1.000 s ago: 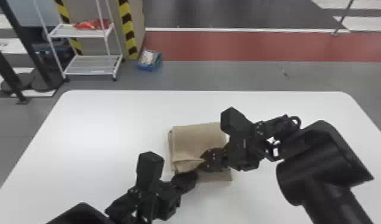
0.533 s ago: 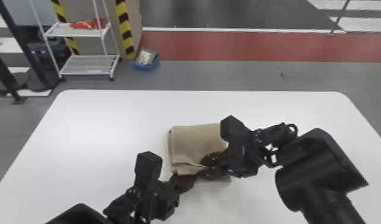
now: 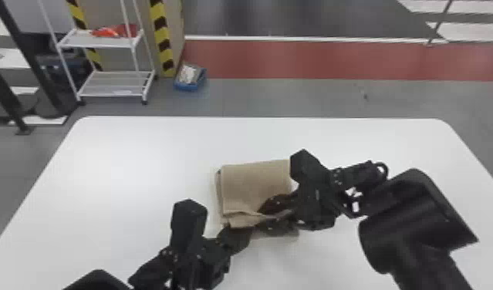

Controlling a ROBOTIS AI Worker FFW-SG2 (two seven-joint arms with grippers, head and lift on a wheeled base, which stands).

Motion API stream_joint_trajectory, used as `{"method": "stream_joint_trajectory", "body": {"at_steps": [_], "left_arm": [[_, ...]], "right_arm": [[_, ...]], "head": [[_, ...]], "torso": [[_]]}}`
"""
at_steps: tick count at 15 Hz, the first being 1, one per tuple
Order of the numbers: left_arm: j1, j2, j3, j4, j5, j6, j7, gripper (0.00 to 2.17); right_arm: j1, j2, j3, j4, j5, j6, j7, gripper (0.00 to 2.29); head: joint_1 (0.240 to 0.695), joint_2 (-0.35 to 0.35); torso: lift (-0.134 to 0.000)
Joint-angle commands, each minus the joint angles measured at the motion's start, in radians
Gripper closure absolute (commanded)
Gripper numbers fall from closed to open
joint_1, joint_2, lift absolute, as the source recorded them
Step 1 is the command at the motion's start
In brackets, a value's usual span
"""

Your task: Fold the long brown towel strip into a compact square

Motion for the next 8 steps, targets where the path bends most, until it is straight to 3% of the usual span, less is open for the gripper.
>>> {"method": "stream_joint_trajectory", "body": {"at_steps": [1, 3, 8], "left_arm": [[0.016, 0.001, 0.007, -0.016, -0.003, 0.006, 0.000, 1.20], [0.021, 0.001, 0.007, -0.016, -0.012, 0.009, 0.000, 1.20], [0.019, -0.004, -0.006, -0.016, -0.024, 0.015, 0.000, 1.20]], "right_arm": [[0.026, -0.001, -0.062, -0.058, -0.045, 0.004, 0.003, 0.84], [0.038, -0.001, -0.130, -0.120, -0.126, 0.047, 0.003, 0.72], [0.063, -0.007, -0.194, -0.187, -0.188, 0.096, 0.003, 0.58]], "head": [[0.695, -0.013], [0.695, -0.021], [0.695, -0.056]], "torso": [[-0.124], [-0.124], [-0.124]]}}
